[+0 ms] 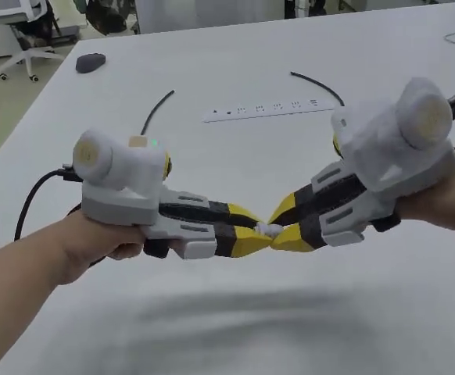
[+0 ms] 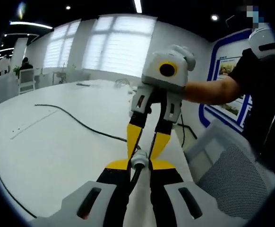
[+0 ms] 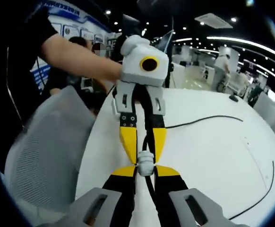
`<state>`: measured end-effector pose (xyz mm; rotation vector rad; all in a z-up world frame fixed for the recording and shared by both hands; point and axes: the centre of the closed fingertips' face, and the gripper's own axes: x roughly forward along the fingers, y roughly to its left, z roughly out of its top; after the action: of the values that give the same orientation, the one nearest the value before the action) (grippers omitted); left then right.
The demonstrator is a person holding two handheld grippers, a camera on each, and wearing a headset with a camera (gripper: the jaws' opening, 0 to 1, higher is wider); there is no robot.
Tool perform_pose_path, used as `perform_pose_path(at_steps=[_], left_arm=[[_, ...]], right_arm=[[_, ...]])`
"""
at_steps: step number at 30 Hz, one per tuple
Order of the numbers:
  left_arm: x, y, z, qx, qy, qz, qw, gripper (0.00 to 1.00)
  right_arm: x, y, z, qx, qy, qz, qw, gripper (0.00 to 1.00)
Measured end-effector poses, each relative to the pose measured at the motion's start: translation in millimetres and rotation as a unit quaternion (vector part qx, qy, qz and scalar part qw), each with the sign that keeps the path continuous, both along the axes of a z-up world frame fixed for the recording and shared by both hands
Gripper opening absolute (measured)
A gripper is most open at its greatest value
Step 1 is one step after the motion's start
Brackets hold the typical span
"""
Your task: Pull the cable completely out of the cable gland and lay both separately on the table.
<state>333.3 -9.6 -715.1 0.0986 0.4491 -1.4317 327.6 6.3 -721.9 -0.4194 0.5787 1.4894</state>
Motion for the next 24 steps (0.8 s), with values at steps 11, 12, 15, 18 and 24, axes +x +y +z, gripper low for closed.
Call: perform_pose_path(at_steps=[11, 12, 15, 18, 24], left_arm=[[-1.1, -2.4, 3.9, 0.009, -0.028, -0.018, 0.9994, 0.15], [-1.2, -2.4, 3.6, 0.008, -0.024, -0.019, 0.9995, 0.14], [-0.4, -1.7, 2.9, 0.006, -0.012, -0.014, 0.9998, 0.14], [1.1, -1.3, 1.3, 0.006, 0.002, -0.005, 1.0, 0.14], [5.0, -0.8, 2.1, -0.015, 0.078, 0.025, 0.9966, 0.14]], right_arm=[[-1.2, -6.4, 6.3, 0.025, 0.064, -0.019, 0.9974, 0.08], [-3.8, -6.0, 6.6, 0.024, 0.071, -0.021, 0.9969, 0.08], [-3.2, -6.0, 6.6, 0.02, 0.048, -0.02, 0.9985, 0.07], [-2.9, -6.3, 5.9, 0.014, 0.019, -0.018, 0.9996, 0.07], [0.0, -5.9, 7.3, -0.012, -0.087, 0.0, 0.9961, 0.07]])
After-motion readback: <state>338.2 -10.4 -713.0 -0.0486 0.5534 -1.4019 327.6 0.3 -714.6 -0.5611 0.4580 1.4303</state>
